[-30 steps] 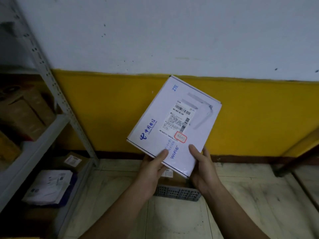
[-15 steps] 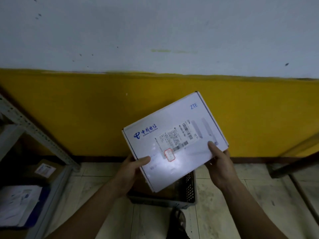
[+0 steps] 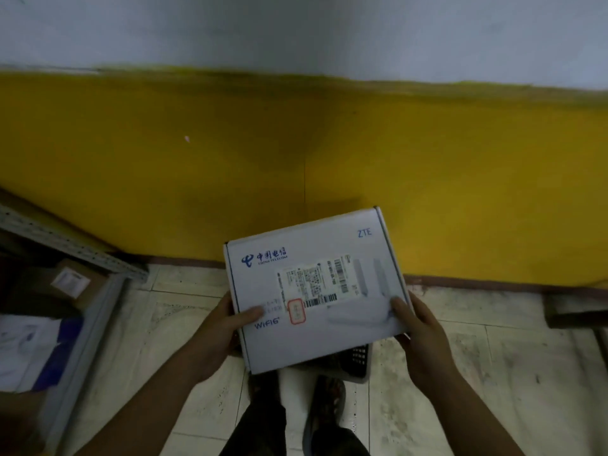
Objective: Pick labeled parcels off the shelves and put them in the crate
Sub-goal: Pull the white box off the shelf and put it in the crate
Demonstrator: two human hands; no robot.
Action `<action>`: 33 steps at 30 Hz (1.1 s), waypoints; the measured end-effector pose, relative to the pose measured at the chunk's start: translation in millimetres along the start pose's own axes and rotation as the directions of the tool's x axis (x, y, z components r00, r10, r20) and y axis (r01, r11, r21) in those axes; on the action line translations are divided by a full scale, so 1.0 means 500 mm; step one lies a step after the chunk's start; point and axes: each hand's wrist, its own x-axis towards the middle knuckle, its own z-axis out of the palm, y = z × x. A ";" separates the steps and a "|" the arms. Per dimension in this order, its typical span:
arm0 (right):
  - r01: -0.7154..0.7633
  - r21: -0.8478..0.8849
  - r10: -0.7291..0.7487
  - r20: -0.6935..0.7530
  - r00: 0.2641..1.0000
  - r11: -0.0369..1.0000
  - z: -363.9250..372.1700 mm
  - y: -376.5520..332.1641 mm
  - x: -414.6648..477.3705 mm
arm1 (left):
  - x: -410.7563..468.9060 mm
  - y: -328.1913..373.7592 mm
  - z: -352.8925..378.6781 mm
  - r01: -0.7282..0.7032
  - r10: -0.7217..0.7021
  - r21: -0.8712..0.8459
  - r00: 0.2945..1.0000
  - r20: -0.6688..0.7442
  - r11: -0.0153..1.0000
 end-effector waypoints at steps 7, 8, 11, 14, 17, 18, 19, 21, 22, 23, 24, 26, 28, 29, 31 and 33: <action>-0.151 0.066 0.161 -0.181 0.970 0.986 -0.022 0.185 0.100 | 0.152 -0.200 -0.013 0.160 -0.161 -0.023 0.985 -0.062 0.987; -0.159 0.067 0.169 -0.192 0.967 0.985 -0.016 0.188 0.099 | 0.154 -0.206 -0.013 0.187 -0.187 -0.016 0.980 -0.062 0.982; -0.208 0.071 0.220 -0.279 0.935 0.976 -0.026 0.291 0.157 | 0.229 -0.312 -0.030 0.269 -0.269 0.015 0.963 -0.010 0.963; -0.278 0.066 0.284 -0.314 0.906 0.958 -0.023 0.387 0.212 | 0.292 -0.399 -0.057 0.288 -0.284 0.060 0.956 -0.074 0.956; -0.322 0.101 0.337 -0.332 0.881 0.941 -0.011 0.470 0.269 | 0.359 -0.465 -0.079 0.288 -0.277 0.074 0.952 -0.128 0.955; -0.341 0.113 0.359 -0.342 0.869 0.933 -0.009 0.504 0.292 | 0.389 -0.490 -0.087 0.300 -0.288 0.081 0.948 -0.135 0.950; -0.344 0.120 0.364 -0.346 0.865 0.931 -0.004 0.522 0.309 | 0.408 -0.500 -0.090 0.299 -0.288 0.067 0.948 -0.138 0.952; -0.358 0.129 0.381 -0.343 0.859 0.925 0.004 0.570 0.349 | 0.457 -0.528 -0.098 0.306 -0.300 0.036 0.945 -0.130 0.951; -0.369 0.140 0.395 -0.339 0.854 0.919 0.005 0.598 0.369 | 0.484 -0.549 -0.102 0.316 -0.311 0.020 0.942 -0.126 0.949; -0.378 0.138 0.403 -0.343 0.849 0.915 0.008 0.615 0.387 | 0.507 -0.556 -0.103 0.322 -0.318 0.007 0.939 -0.133 0.947; -0.395 0.136 0.418 -0.346 0.840 0.908 0.008 0.645 0.406 | 0.534 -0.580 -0.108 0.336 -0.332 0.003 0.933 -0.136 0.942; -0.418 0.125 0.434 -0.354 0.828 0.900 0.008 0.684 0.438 | 0.576 -0.609 -0.109 0.348 -0.344 0.012 0.930 -0.133 0.937; -0.439 0.146 0.461 -0.363 0.810 0.886 0.005 0.716 0.465 | 0.610 -0.635 -0.107 0.346 -0.341 0.015 0.930 -0.138 0.938; -0.447 0.161 0.474 -0.370 0.799 0.880 0.002 0.727 0.477 | 0.622 -0.641 -0.103 0.350 -0.344 0.018 0.927 -0.148 0.937; -0.462 0.198 0.502 -0.382 0.776 0.865 -0.002 0.753 0.498 | 0.648 -0.662 -0.100 0.355 -0.347 0.027 0.926 -0.150 0.934; -0.483 0.253 0.545 -0.397 0.738 0.838 -0.005 0.774 0.520 | 0.674 -0.684 -0.098 0.353 -0.346 0.025 0.927 -0.147 0.935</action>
